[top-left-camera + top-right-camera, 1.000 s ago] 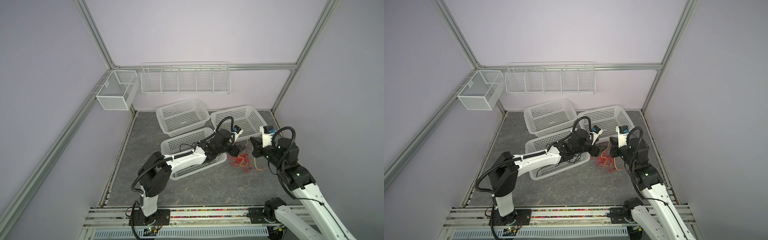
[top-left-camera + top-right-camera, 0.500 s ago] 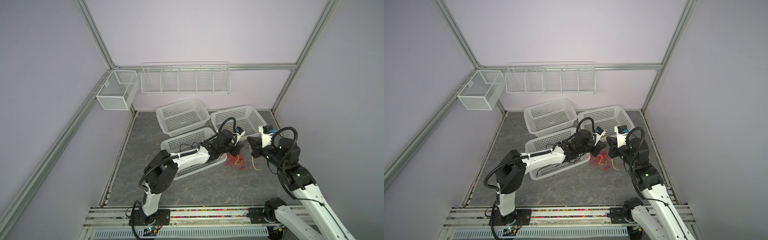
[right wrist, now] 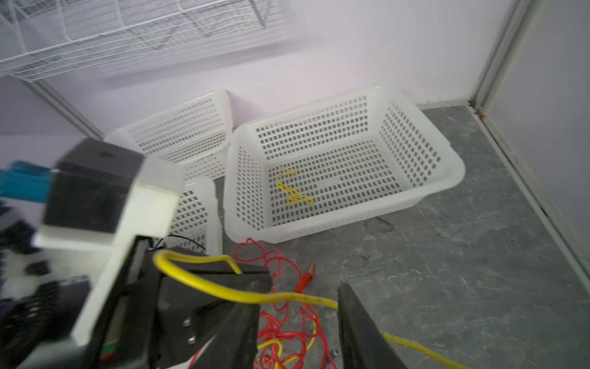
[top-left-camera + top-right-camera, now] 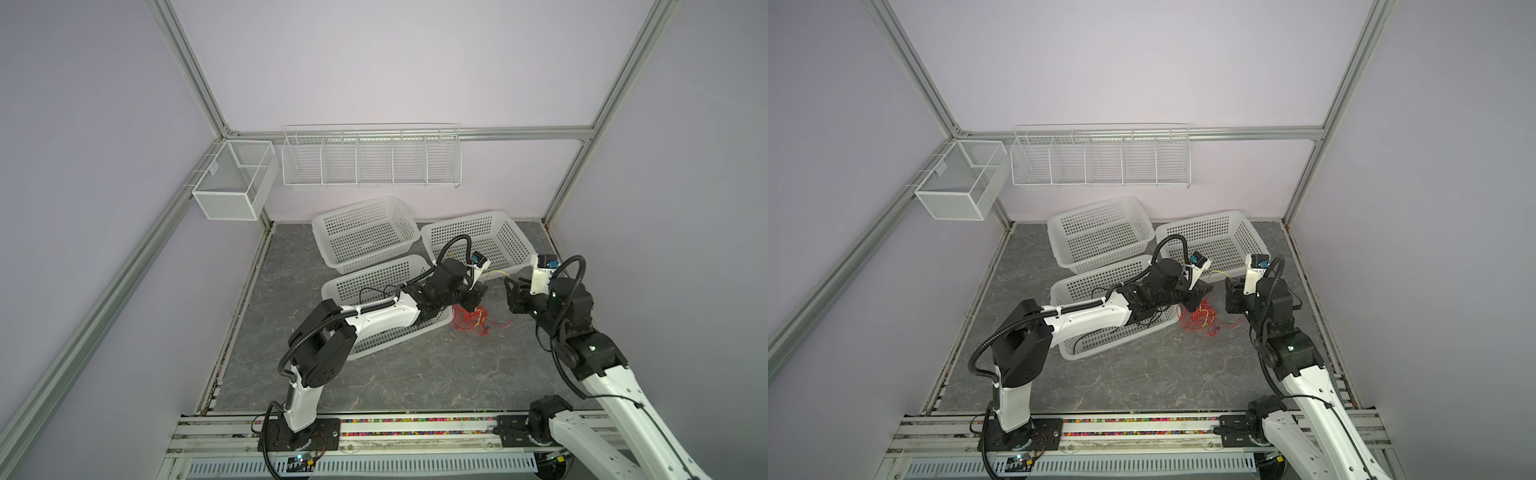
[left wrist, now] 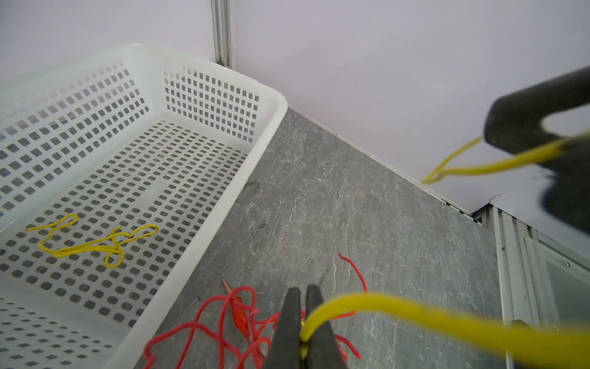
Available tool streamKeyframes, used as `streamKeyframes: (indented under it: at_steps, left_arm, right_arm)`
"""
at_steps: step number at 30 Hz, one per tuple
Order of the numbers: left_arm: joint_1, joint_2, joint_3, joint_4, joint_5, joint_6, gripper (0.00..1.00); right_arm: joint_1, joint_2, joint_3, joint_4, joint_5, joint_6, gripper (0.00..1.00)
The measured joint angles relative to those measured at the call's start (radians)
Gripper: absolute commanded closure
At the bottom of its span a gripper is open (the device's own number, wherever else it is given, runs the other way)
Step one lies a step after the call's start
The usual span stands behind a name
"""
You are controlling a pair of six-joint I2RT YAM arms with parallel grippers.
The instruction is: Untangle the cables
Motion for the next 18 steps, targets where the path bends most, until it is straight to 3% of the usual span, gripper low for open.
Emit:
streamKeyframes:
  at_steps: [4,14,18]
  left_arm:
    - [0.0,0.0,-0.023,0.019,0.008,-0.002,1.0]
    - [0.01,0.0,-0.023,0.025,0.034,-0.02,1.0]
    - [0.013,0.0,-0.023,0.034,0.06,-0.019,1.0]
  right_arm:
    - [-0.013,-0.059,-0.014,-0.057,0.036,0.028,0.14]
    - [-0.014,-0.243,0.001,-0.15,0.045,0.038,0.05]
    - [-0.015,-0.245,0.02,-0.154,0.067,0.037,0.04]
